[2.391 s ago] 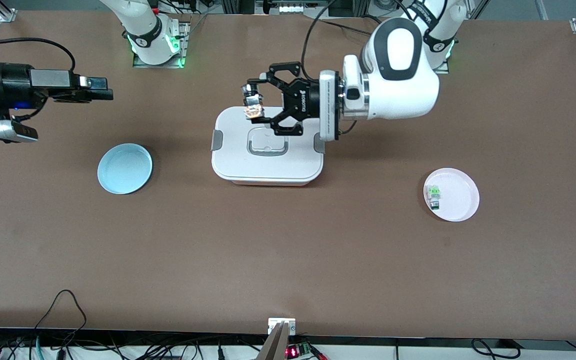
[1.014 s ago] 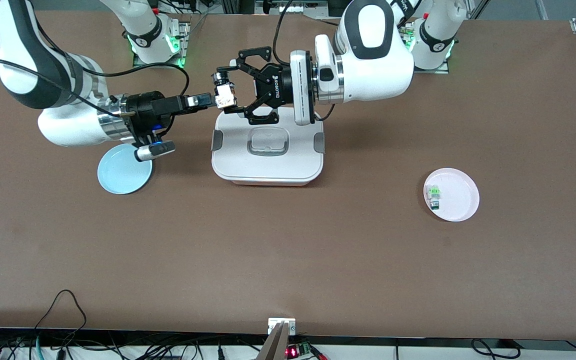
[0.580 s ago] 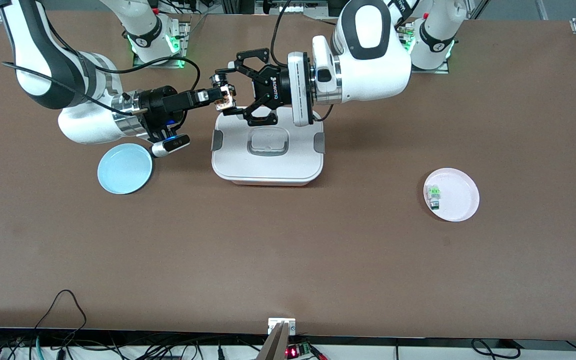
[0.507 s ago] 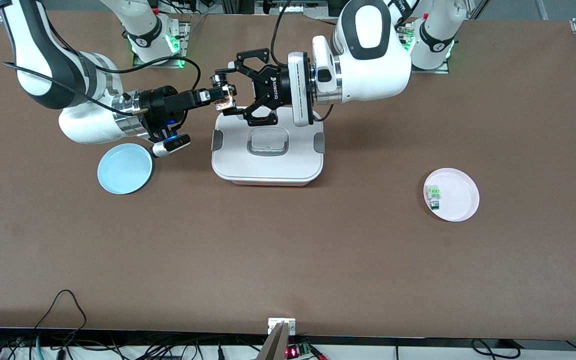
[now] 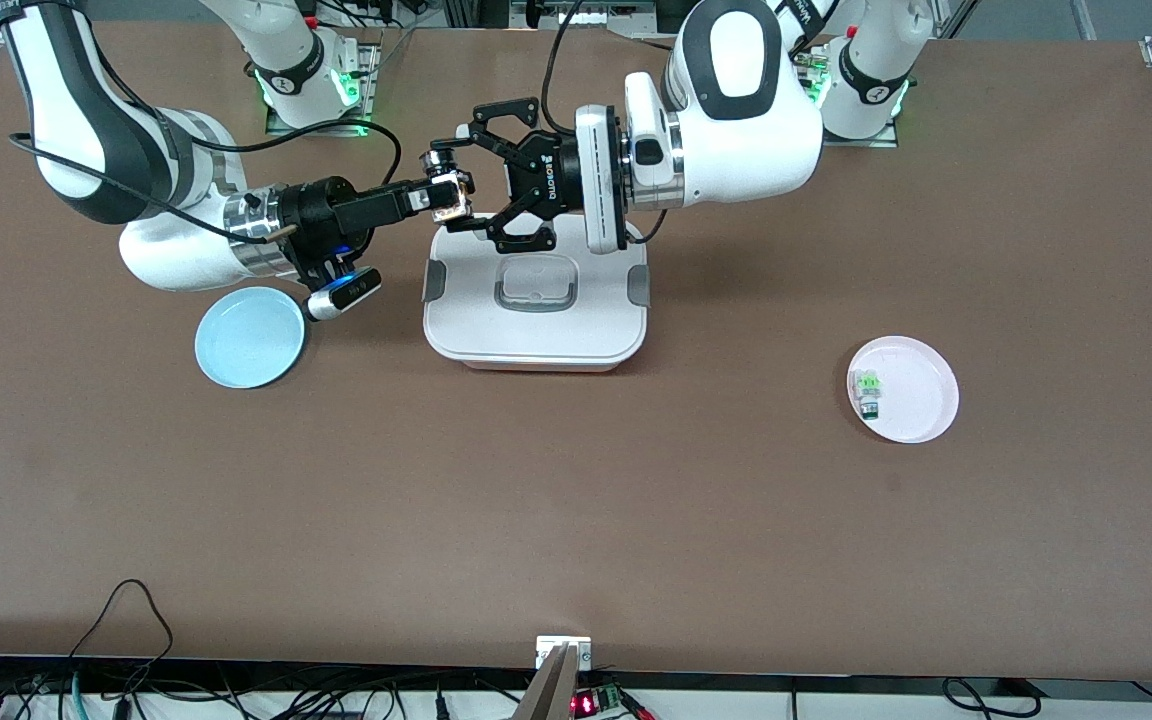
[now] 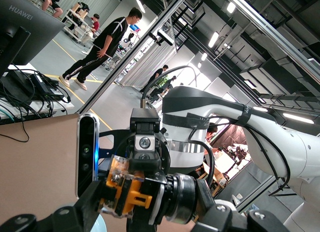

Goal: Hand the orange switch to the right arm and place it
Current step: 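Grasp the switch with the right gripper and open the left gripper, then carry the switch with the right gripper while the left gripper withdraws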

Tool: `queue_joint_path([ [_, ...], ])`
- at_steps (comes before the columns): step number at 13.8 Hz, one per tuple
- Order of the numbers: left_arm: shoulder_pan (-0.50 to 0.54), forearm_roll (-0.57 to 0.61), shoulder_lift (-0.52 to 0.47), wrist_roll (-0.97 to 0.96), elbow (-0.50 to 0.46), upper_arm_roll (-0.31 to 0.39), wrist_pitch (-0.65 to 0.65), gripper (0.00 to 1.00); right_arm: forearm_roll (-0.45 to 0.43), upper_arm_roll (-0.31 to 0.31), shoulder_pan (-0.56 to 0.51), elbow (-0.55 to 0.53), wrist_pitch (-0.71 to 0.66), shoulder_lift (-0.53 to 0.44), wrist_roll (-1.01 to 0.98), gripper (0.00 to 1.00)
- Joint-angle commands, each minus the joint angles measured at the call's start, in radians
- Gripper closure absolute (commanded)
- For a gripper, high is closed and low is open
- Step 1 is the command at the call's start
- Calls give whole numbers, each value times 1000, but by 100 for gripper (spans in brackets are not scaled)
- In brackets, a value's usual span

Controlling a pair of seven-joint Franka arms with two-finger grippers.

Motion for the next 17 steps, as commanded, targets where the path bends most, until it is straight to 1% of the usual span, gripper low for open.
queue_joint_path([
  [1,-20,-55,10,6,28,10,16,100,11,9,-9,9,1,3,43,73],
  [3,-20,-65,10,6,28,10,16,100,11,9,-10,14,-1,3,46,95],
  [4,-20,-65,10,6,27,10,14,100,11,9,-12,16,-1,3,54,100],
  [7,-20,-65,6,6,27,10,14,100,11,8,-12,23,-1,3,61,100],
  [8,-18,-66,5,6,27,10,14,79,11,8,-12,23,-1,3,61,100],
  [9,-16,-66,-1,6,27,10,14,6,11,8,-12,25,-1,3,61,100],
  [10,-10,-68,-9,8,20,10,14,0,11,8,-13,25,-1,3,61,100],
  [12,19,-55,-33,24,10,25,14,0,8,6,-15,35,-1,3,58,100],
  [14,57,-55,-56,26,-10,30,12,0,-15,-2,-32,54,-2,3,51,100],
  [15,74,-55,-61,26,-13,30,12,0,-59,-3,-49,71,-13,5,42,100],
  [16,94,-55,-66,26,-27,28,11,0,-136,-3,-64,101,-25,5,38,100],
  [17,135,-57,-84,21,-45,28,9,0,-234,-3,-76,141,-36,15,37,100],
])
